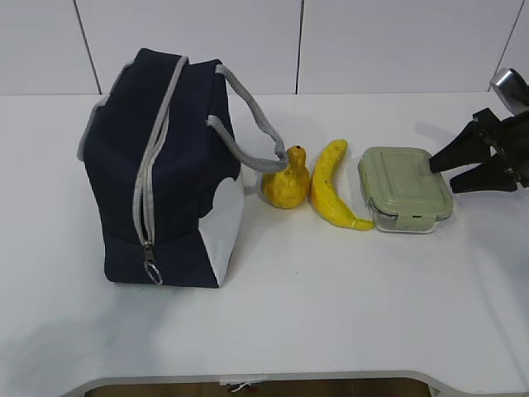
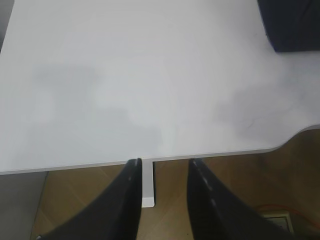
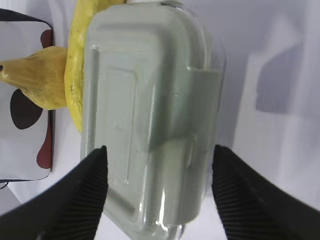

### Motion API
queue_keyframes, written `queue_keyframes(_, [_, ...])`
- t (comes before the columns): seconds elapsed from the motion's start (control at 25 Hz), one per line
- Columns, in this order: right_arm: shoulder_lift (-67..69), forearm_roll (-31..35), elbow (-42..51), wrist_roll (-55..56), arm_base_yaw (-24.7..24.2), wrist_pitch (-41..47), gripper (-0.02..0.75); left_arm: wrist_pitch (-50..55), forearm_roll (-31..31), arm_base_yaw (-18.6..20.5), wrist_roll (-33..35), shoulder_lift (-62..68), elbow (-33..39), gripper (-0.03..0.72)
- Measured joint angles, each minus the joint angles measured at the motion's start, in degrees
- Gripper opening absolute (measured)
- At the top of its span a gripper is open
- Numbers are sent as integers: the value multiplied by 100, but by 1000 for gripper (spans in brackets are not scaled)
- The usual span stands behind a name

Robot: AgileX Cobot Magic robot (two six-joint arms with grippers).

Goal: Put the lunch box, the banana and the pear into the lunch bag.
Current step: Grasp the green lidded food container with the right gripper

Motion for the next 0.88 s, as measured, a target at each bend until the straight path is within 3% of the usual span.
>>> queue_keyframes(0.88, [547, 30, -449, -409, 103, 0, 523, 12, 0, 0, 0, 0, -11, 240])
